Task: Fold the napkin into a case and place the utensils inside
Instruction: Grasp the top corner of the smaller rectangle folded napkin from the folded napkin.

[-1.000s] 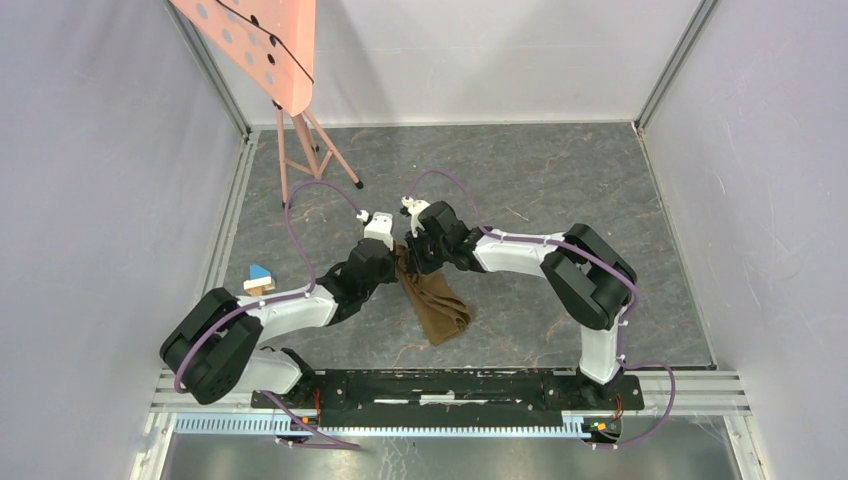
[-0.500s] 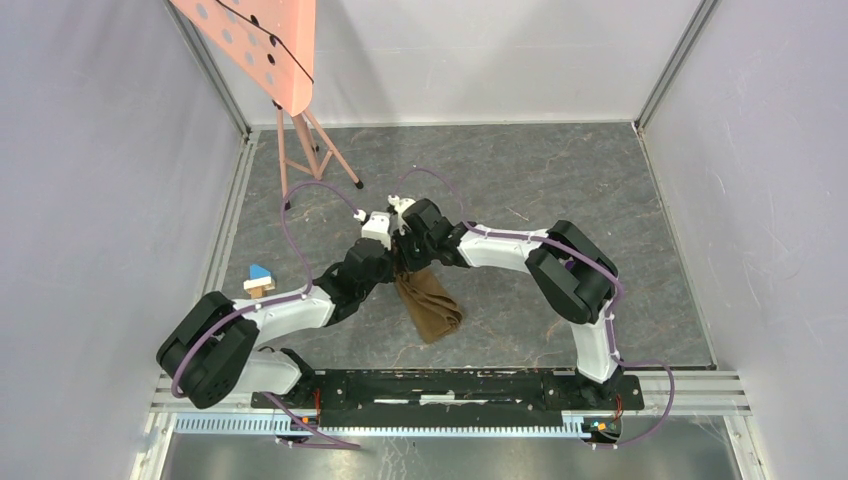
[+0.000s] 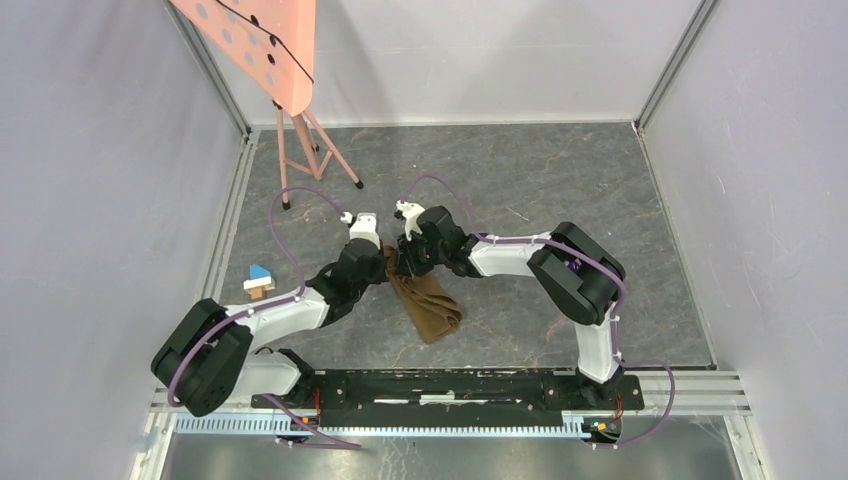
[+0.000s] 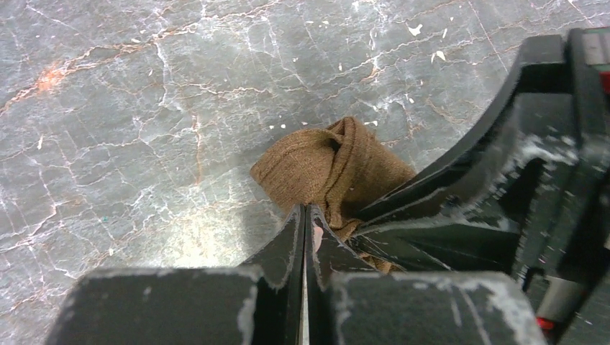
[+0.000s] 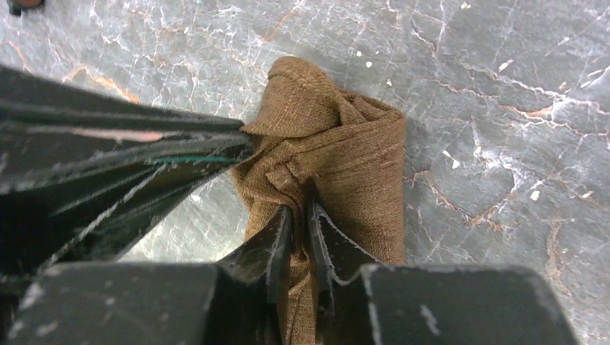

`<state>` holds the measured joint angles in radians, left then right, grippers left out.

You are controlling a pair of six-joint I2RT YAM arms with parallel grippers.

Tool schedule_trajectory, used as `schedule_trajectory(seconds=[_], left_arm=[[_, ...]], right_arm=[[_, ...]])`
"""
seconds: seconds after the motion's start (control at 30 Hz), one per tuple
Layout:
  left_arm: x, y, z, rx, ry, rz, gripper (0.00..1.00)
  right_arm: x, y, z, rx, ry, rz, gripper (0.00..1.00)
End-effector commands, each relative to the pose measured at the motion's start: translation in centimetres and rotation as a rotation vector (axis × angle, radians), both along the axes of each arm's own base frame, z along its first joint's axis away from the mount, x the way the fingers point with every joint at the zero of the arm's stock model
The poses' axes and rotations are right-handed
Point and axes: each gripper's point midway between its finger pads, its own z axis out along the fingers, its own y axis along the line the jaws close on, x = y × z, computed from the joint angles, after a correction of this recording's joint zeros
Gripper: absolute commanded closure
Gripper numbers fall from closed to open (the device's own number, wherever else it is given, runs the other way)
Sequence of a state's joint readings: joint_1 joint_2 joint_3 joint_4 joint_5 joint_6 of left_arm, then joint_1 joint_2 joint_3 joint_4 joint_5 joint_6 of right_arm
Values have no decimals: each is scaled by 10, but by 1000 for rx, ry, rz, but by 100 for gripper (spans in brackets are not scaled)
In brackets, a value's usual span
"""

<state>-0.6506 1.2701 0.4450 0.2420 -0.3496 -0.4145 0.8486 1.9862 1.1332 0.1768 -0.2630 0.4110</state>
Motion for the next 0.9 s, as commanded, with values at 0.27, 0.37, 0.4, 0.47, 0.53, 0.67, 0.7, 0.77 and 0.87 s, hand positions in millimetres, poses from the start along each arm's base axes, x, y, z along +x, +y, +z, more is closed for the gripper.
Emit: schedule_trajectory(seconds=[0.27, 0.37, 0.4, 0.47, 0.53, 0.67, 0.7, 0.77, 0.87], left_arm=[[5, 4, 12, -78, -34, 35, 98], [5, 2, 13, -86, -33, 24, 98], [4, 1, 13, -87, -32, 20, 98], [4, 1, 13, -91, -31, 19, 98], [3, 0, 12, -97, -31, 14, 98], [3, -3, 12, -107, -30, 4, 98], [3, -3, 12, -108, -29, 2, 98], [2, -4, 12, -113, -28, -3, 98], [1, -4, 14, -124, -31, 1, 98]], right_arm=[[6, 7, 29, 1, -205, 169, 66], [8, 11, 29, -4, -215, 172, 64], [8, 11, 29, -7, -220, 173, 63], [8, 13, 31, -6, -229, 171, 60], [8, 17, 32, -2, -232, 170, 57], [13, 18, 24, -28, -210, 130, 55], [15, 17, 23, -32, -203, 111, 55], [18, 16, 18, -40, -172, 57, 57], [18, 15, 9, -41, -125, 9, 67]])
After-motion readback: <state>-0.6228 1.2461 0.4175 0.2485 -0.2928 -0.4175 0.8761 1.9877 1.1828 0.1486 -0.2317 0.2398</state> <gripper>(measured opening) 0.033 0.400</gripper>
